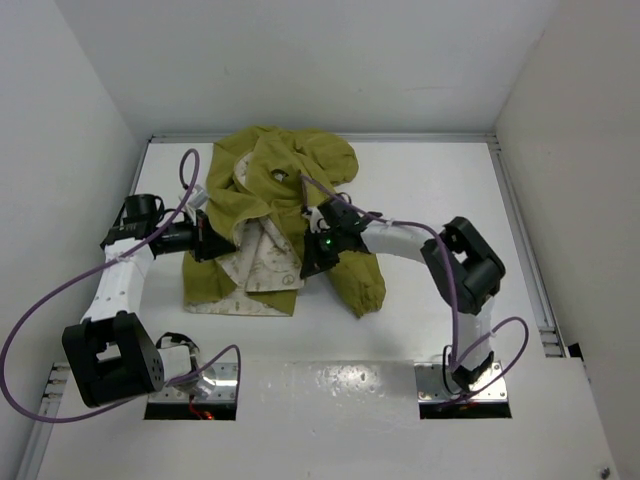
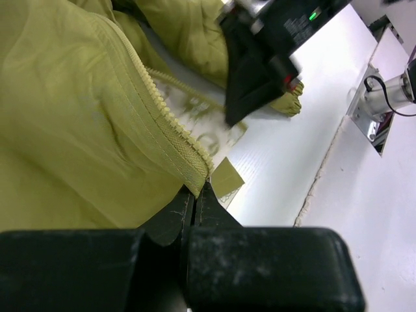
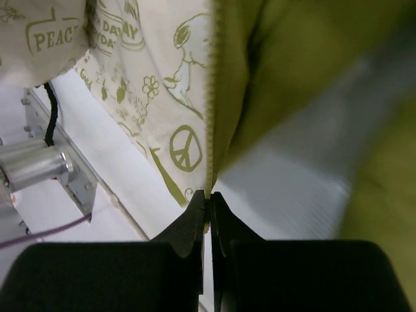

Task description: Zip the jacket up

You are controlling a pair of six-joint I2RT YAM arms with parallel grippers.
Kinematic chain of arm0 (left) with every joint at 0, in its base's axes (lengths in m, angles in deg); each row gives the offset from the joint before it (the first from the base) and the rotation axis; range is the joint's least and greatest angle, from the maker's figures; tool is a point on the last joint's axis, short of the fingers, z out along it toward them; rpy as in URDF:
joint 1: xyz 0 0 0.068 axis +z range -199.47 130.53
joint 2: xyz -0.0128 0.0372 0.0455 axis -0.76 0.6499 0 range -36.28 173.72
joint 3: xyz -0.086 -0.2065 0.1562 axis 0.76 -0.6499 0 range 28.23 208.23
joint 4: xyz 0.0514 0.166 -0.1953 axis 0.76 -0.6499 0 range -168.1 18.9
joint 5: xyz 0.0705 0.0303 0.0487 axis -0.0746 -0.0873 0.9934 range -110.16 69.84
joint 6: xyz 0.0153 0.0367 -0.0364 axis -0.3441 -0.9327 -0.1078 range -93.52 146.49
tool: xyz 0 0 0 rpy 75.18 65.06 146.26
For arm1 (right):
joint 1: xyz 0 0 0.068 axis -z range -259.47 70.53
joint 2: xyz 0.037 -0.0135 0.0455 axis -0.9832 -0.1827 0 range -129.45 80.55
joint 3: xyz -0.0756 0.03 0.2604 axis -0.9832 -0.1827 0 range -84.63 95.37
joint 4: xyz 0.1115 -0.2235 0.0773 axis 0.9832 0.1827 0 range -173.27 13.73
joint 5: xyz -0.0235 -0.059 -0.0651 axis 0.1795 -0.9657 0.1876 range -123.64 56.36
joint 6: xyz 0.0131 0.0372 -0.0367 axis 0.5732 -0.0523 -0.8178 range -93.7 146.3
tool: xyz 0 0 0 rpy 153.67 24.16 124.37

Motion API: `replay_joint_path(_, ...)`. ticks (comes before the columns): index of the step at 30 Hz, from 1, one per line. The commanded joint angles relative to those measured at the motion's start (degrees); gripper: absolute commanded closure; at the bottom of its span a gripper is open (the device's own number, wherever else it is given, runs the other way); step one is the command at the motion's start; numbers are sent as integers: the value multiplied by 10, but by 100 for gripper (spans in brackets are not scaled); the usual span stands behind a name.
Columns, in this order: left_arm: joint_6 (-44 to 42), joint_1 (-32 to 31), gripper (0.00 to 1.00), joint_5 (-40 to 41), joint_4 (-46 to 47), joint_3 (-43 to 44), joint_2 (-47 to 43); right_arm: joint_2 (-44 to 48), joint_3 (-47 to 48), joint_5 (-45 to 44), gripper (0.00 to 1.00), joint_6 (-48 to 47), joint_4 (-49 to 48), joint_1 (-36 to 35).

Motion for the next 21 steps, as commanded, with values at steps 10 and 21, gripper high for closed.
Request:
replay_joint_path(10,37,6,100,24,91,-7,-38,258,42,-23,100,-324,291,406)
replay_joint_path(21,100,-41,100,82,156,-18,-49,308,20,-64,100,-532,358,147)
